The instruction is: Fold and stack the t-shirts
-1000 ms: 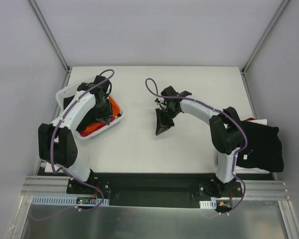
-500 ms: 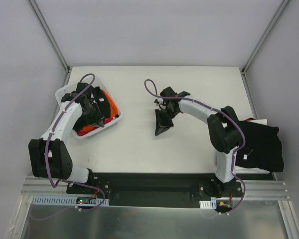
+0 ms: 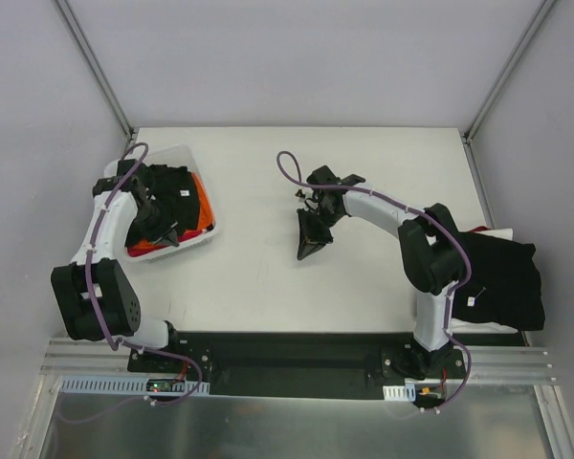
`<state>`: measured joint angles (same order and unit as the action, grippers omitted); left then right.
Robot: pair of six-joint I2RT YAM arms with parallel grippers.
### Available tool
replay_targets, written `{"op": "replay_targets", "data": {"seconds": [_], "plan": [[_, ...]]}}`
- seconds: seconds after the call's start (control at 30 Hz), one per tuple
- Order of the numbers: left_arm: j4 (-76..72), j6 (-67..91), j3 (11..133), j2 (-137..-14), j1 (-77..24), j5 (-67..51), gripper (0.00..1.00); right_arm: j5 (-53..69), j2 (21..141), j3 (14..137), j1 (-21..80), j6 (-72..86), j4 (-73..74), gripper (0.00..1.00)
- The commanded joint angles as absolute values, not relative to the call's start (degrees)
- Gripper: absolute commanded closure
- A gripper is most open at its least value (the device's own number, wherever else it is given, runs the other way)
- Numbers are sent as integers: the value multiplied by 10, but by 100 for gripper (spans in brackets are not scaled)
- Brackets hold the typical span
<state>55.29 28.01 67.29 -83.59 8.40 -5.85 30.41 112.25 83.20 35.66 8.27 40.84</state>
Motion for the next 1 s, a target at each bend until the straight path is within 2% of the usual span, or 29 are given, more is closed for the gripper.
{"op": "replay_targets", "data": {"seconds": [0.0,0.6,0.97], "plan": [[606,268,639,-867,113,49,100,307,1121,853,359,71,421,99],[644,262,705,-919,231,37,100,305,1107,839,352,59,428,99],[635,271,808,-1020,237,25,100,307,1101,832,349,55,428,99]]}}
